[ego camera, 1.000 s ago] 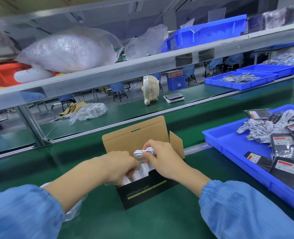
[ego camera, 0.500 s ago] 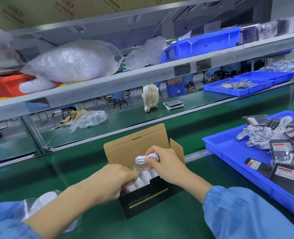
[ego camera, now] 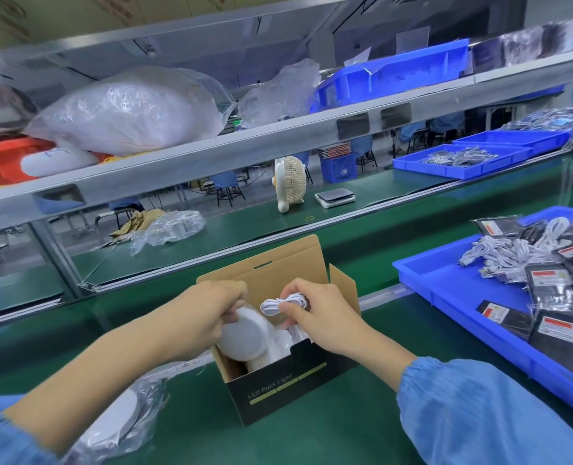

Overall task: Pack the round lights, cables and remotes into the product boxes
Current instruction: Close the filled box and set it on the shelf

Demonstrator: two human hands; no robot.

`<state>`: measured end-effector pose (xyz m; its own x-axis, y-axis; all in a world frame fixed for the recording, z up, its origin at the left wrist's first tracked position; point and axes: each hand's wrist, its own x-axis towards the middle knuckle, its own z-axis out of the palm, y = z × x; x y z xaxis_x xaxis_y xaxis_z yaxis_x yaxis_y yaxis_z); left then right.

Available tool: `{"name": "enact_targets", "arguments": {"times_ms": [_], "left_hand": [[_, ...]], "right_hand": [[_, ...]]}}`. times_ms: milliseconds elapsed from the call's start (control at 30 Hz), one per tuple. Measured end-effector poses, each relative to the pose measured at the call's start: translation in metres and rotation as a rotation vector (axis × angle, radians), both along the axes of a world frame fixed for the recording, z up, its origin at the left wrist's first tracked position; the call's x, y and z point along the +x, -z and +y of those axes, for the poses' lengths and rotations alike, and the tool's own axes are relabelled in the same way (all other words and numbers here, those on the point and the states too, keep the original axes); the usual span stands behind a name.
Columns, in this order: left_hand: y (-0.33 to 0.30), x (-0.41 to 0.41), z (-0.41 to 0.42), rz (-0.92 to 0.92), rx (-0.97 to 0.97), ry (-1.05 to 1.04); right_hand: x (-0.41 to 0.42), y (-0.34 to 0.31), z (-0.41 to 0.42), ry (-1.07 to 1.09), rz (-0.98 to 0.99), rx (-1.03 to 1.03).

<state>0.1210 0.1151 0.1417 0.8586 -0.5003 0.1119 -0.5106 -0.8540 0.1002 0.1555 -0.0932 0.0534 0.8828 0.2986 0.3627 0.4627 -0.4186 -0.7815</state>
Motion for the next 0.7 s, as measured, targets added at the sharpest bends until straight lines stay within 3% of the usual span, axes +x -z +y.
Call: {"name": "enact_targets", "arguments": {"times_ms": [267,500,700], "left_hand": [[-0.006,-0.004,-0.04,0.127,0.24,-0.33],[-0.005,-0.015,-0.057,-0.025,0.199,-0.53],[0.025,-0.002,-0.073,0.002,0.294,-0.621]], "right_hand": [[-0.002,0.001,-0.001,-0.011,-0.023,-0.017],[0.0,0.002,0.0,0.011,-0.045,-0.007],[-0.001,0.004,0.003,0.046,-0.04,0.043]]}}
